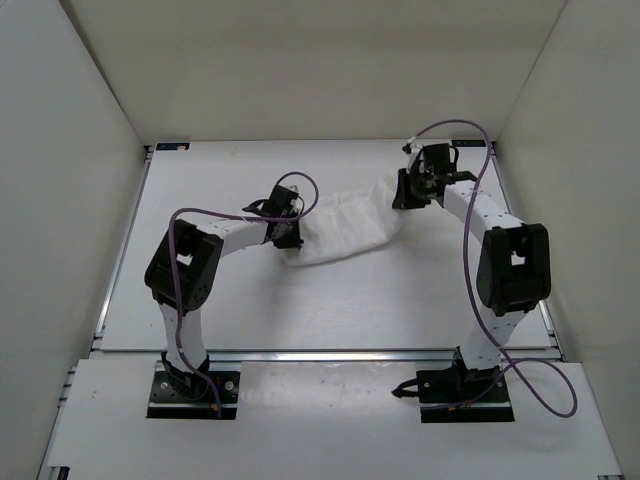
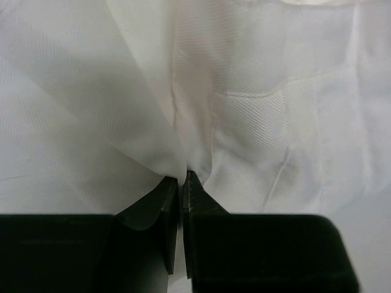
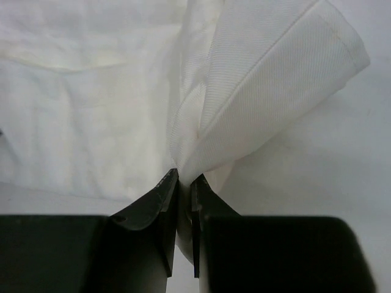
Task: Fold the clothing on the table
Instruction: Fold the skirt
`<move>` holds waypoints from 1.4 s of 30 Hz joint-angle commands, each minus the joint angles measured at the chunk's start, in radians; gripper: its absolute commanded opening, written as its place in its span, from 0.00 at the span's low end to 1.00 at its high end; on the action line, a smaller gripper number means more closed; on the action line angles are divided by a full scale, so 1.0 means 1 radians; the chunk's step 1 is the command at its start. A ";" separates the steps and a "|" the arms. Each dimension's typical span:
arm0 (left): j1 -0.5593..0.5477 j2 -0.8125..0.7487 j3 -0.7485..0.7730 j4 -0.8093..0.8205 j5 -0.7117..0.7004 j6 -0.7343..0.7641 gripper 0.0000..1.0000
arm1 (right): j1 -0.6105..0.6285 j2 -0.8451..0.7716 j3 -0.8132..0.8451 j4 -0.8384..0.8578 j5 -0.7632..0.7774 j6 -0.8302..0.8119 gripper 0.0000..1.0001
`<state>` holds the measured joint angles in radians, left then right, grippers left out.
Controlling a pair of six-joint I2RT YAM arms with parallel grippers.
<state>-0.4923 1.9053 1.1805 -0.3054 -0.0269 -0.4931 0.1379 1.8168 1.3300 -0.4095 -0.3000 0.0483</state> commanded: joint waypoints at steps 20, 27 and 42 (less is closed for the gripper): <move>0.003 0.150 0.045 0.060 0.326 -0.074 0.00 | 0.365 -0.070 -0.002 0.072 -0.133 0.131 0.06; -0.017 0.136 -0.008 0.124 0.371 -0.122 0.00 | 0.422 0.032 0.127 0.069 -0.116 0.171 0.04; 0.053 0.094 -0.087 0.174 0.470 -0.154 0.05 | 0.434 0.073 0.123 0.034 -0.120 0.248 0.54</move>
<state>-0.4610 2.0056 1.1351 -0.0437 0.4534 -0.6815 0.5785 1.9034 1.4528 -0.3801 -0.3977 0.2714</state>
